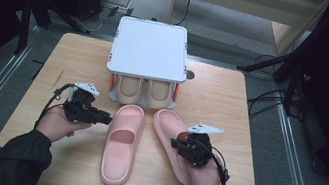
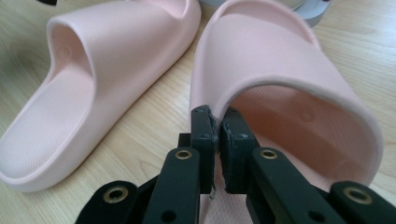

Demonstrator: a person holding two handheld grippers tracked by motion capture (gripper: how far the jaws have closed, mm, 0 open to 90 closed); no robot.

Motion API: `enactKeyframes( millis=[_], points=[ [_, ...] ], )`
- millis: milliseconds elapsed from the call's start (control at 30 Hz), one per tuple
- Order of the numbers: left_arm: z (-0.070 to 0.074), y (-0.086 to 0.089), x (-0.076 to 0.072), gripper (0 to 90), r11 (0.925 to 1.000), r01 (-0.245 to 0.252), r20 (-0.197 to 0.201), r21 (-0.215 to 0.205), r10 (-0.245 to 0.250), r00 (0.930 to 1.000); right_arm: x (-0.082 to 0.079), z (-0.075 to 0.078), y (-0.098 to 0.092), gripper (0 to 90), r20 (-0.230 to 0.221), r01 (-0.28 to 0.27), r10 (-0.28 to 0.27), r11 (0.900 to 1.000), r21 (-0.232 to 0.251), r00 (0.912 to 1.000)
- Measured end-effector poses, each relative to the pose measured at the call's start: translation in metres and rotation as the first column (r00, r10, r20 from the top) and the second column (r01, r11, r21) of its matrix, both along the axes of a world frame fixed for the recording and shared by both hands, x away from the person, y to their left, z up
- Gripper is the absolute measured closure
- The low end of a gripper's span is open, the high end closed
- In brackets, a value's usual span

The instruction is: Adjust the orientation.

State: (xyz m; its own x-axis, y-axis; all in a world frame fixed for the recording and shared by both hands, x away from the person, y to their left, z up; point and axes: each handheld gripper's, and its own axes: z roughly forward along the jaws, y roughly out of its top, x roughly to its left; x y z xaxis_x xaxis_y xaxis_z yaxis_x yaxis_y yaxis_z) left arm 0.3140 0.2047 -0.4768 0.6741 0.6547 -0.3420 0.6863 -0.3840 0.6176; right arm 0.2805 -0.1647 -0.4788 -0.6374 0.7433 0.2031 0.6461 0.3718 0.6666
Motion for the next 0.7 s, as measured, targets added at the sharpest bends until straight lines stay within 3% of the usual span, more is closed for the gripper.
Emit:
enactKeyframes(
  millis=[300, 700],
  points=[
    [-0.001, -0.002, -0.002, 70.6, 1.0000, 0.005, 0.008, 0.004, -0.005, 1.0000, -0.005, -0.013, 0.024, 83.3, -0.003, -0.039, 0.039, 0.998, -0.057, 0.9992],
    [-0.003, 0.002, -0.007, 66.9, 1.0000, -0.008, 0.014, 0.002, 0.008, 0.9999, -0.004, -0.017, 0.043, 82.4, 0.006, -0.070, 0.070, 0.997, -0.041, 0.9975]
  ],
)
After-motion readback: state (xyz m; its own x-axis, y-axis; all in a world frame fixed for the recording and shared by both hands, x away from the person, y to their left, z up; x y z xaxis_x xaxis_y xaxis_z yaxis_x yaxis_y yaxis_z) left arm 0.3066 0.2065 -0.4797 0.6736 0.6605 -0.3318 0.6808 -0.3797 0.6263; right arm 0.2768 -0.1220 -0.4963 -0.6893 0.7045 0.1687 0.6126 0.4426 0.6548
